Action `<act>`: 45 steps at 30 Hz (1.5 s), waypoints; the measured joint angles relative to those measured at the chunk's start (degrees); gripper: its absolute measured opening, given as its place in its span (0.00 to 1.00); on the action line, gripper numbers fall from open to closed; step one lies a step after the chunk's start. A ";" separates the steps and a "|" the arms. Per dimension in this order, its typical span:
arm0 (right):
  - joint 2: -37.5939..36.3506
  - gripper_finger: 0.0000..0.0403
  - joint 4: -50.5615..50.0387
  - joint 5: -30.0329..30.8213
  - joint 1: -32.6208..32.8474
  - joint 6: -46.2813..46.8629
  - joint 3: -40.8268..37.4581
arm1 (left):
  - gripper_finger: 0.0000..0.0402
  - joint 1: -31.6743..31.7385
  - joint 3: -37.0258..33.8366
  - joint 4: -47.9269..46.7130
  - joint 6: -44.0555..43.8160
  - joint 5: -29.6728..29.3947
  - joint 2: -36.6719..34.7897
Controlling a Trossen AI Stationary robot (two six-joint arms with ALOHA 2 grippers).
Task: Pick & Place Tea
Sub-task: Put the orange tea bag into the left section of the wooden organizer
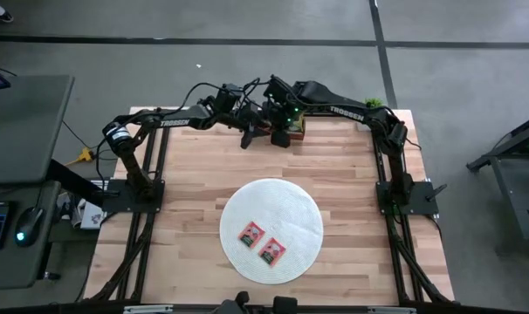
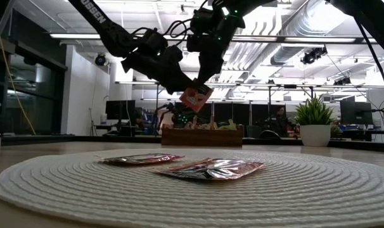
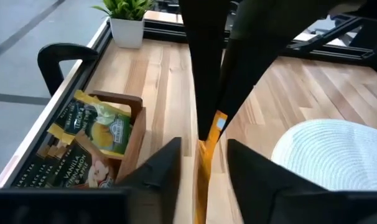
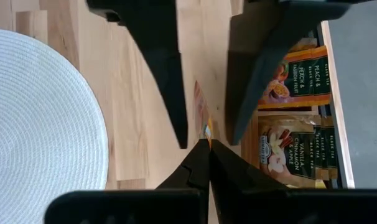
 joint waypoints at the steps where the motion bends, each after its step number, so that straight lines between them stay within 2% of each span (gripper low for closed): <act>1: -0.01 0.00 0.00 0.00 0.00 0.00 -0.02 | 0.28 0.00 0.00 0.00 -0.01 -0.03 0.00; 6: 0.01 0.00 0.01 -0.03 0.00 0.02 -0.02 | 0.05 -0.02 0.00 -0.72 -0.02 0.50 0.00; 8: 0.02 0.00 0.04 -0.06 0.00 0.03 -0.02 | 0.02 -0.02 0.00 -1.17 0.03 0.35 -0.01; 13: 0.02 0.01 0.39 -0.01 0.00 1.19 -0.02 | 0.01 -0.02 0.04 -1.27 0.94 -0.10 -0.04; 16: 0.02 0.06 0.75 -1.23 -0.07 1.29 -0.02 | 0.00 0.00 0.04 -1.43 1.04 -0.24 -0.04; 22: 0.02 0.29 1.05 -3.80 -0.83 2.90 0.01 | 0.00 -0.02 0.04 -1.68 1.28 -0.27 -0.04; 26: 0.02 0.45 -1.09 1.04 -2.36 5.65 0.07 | 0.00 0.78 0.04 -1.66 1.51 -1.83 -0.04; 29: -0.50 0.51 -5.33 3.19 -4.34 5.88 0.07 | 0.00 3.76 -0.04 -1.33 1.17 -0.89 -0.04; 33: -2.43 0.53 -9.90 2.72 -7.59 6.27 0.07 | 0.00 9.73 -0.06 -1.08 0.37 1.71 -0.02; 37: -5.20 0.54 -9.68 1.42 -9.96 6.30 -1.79 | 0.00 14.18 -0.07 2.51 -1.81 6.08 0.00; 42: -8.81 0.54 -6.28 0.41 -11.45 7.06 -5.54 | 0.00 15.03 0.02 9.80 -5.49 6.99 1.78; 45: -11.10 0.54 -2.49 -0.52 -11.82 8.31 -9.20 | 0.00 14.88 -0.13 14.85 -10.68 8.06 4.65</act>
